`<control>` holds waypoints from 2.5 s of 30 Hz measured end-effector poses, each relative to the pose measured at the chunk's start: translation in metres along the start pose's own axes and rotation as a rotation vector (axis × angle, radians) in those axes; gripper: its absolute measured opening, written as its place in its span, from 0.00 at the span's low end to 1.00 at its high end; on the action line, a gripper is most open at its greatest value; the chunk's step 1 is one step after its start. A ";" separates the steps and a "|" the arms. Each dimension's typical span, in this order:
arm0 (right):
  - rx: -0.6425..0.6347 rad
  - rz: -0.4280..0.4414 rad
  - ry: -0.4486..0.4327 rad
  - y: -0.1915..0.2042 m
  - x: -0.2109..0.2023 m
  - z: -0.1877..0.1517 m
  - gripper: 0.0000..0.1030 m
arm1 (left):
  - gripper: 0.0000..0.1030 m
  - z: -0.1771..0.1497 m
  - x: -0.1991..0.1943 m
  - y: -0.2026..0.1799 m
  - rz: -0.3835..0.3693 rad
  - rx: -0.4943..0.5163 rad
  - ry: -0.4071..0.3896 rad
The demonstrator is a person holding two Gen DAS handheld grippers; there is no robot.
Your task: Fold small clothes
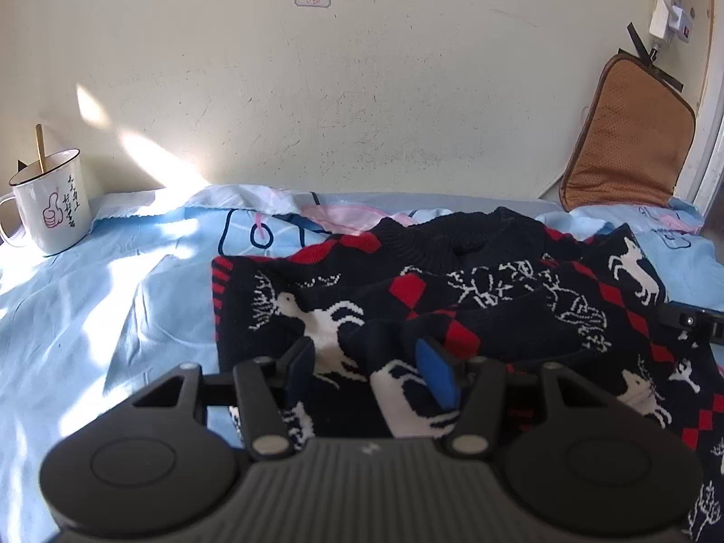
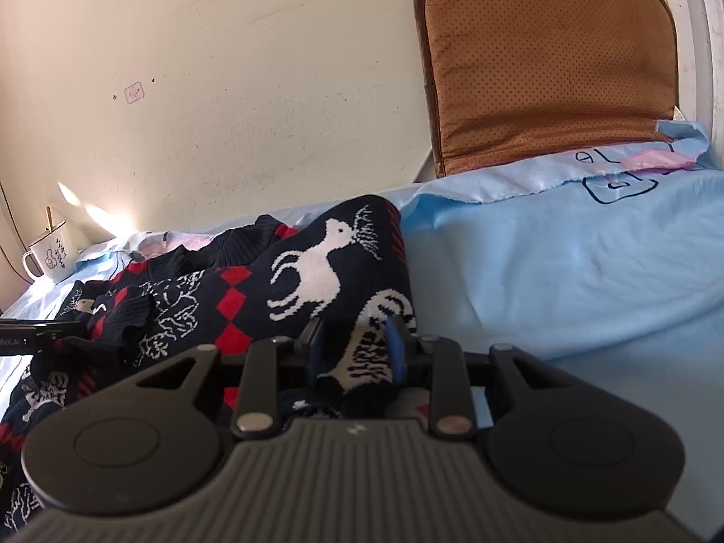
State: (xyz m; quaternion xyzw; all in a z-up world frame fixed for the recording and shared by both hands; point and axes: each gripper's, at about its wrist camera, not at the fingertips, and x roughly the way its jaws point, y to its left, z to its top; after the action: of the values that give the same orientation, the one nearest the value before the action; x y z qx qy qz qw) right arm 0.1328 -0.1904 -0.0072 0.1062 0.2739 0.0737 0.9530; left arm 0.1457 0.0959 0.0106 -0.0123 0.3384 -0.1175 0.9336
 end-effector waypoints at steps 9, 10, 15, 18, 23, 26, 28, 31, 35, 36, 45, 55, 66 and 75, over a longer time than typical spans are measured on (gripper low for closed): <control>0.008 0.005 -0.001 0.000 0.000 0.000 0.32 | 0.53 0.009 -0.025 0.008 -0.173 -0.092 -0.111; 0.008 0.005 -0.001 0.000 0.000 0.000 0.31 | 0.53 0.008 -0.023 0.007 -0.172 -0.090 -0.098; 0.008 0.006 -0.001 0.000 0.000 0.000 0.32 | 0.52 0.004 -0.010 0.003 -0.154 -0.070 -0.036; 0.008 0.005 -0.001 0.000 0.000 -0.001 0.32 | 0.52 0.002 -0.004 0.001 -0.136 -0.057 -0.006; 0.008 0.005 -0.001 0.000 0.000 -0.001 0.32 | 0.52 -0.001 0.009 0.004 -0.100 -0.059 0.057; 0.008 0.005 -0.001 0.000 0.000 -0.001 0.32 | 0.52 -0.001 0.009 0.005 -0.099 -0.058 0.059; 0.008 0.005 -0.001 0.000 0.000 -0.001 0.32 | 0.52 -0.001 0.009 0.004 -0.095 -0.052 0.059; 0.008 0.005 -0.001 0.000 0.000 -0.001 0.32 | 0.52 0.000 0.004 0.006 -0.105 -0.062 0.038; 0.008 0.006 -0.001 0.000 0.000 -0.001 0.32 | 0.55 0.005 -0.016 0.013 -0.195 -0.107 -0.063; 0.008 0.006 -0.001 0.000 0.000 -0.001 0.32 | 0.56 0.006 -0.020 0.014 -0.213 -0.113 -0.080; 0.009 0.005 -0.001 0.000 -0.001 -0.001 0.32 | 0.55 0.002 -0.003 0.002 -0.202 -0.085 -0.006; 0.009 0.005 -0.002 0.000 -0.001 -0.001 0.33 | 0.55 -0.004 0.010 0.000 -0.123 -0.043 0.066; 0.014 0.008 -0.002 -0.001 -0.001 -0.001 0.33 | 0.58 0.003 -0.004 0.006 -0.130 -0.072 0.002; 0.020 0.011 -0.003 -0.001 -0.001 -0.001 0.33 | 0.55 0.012 -0.017 0.032 -0.204 -0.208 -0.061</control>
State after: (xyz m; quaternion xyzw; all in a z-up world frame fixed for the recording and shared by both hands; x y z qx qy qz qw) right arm 0.1313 -0.1914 -0.0077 0.1172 0.2726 0.0762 0.9519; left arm 0.1475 0.1297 0.0268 -0.1470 0.3173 -0.1756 0.9202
